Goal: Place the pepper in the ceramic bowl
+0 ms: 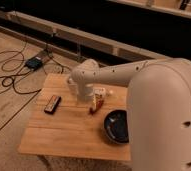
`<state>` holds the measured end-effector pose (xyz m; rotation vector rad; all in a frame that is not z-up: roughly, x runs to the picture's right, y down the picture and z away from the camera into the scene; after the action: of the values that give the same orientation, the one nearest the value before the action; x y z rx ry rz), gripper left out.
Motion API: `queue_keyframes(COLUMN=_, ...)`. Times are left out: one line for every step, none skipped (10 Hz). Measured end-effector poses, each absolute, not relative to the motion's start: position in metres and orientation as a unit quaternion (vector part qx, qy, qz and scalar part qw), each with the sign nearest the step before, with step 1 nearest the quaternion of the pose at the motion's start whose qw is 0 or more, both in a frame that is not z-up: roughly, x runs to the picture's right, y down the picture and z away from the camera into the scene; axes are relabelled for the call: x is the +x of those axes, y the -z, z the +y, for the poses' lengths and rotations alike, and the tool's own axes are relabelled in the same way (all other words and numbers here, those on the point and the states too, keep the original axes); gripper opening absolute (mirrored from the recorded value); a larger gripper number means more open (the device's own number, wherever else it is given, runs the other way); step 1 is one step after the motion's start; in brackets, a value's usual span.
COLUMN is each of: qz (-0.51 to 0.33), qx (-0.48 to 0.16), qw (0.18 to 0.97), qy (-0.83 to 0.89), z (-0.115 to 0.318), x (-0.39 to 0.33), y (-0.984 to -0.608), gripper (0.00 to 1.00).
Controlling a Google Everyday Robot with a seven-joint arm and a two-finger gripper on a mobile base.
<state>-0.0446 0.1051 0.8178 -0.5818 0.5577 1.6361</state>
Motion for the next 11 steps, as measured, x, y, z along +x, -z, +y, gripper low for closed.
queue_keyframes(qz=0.242, qx=-0.251, qw=0.609, qy=-0.713, z=0.106, x=-0.039, y=-0.83, gripper=0.65)
queue_keyframes(qz=0.243, qx=-0.249, qw=0.608, qy=-0.714, z=0.106, x=-0.035, y=-0.839, gripper=0.65)
queue_keyframes(qz=0.245, qx=-0.249, qw=0.607, qy=-0.714, z=0.107, x=-0.032, y=-0.845, gripper=0.65)
queue_keyframes(qz=0.247, qx=-0.247, qw=0.609, qy=-0.712, z=0.107, x=-0.031, y=-0.852, gripper=0.65)
queue_keyframes(qz=0.25, qx=-0.247, qw=0.61, qy=-0.711, z=0.108, x=-0.028, y=-0.855, gripper=0.65)
queue_keyframes(qz=0.253, qx=-0.248, qw=0.608, qy=-0.71, z=0.109, x=-0.025, y=-0.859, gripper=0.65)
queue_keyframes(qz=0.257, qx=-0.25, qw=0.604, qy=-0.712, z=0.112, x=-0.022, y=-0.864, gripper=0.65)
queue_keyframes(qz=0.263, qx=-0.252, qw=0.597, qy=-0.715, z=0.116, x=-0.016, y=-0.87, gripper=0.65)
queue_keyframes(qz=0.267, qx=-0.254, qw=0.591, qy=-0.718, z=0.119, x=-0.011, y=-0.874, gripper=0.65)
queue_keyframes(qz=0.272, qx=-0.255, qw=0.583, qy=-0.722, z=0.123, x=-0.005, y=-0.88, gripper=0.65)
queue_keyframes(qz=0.276, qx=-0.255, qw=0.577, qy=-0.725, z=0.126, x=0.0, y=-0.884, gripper=0.65)
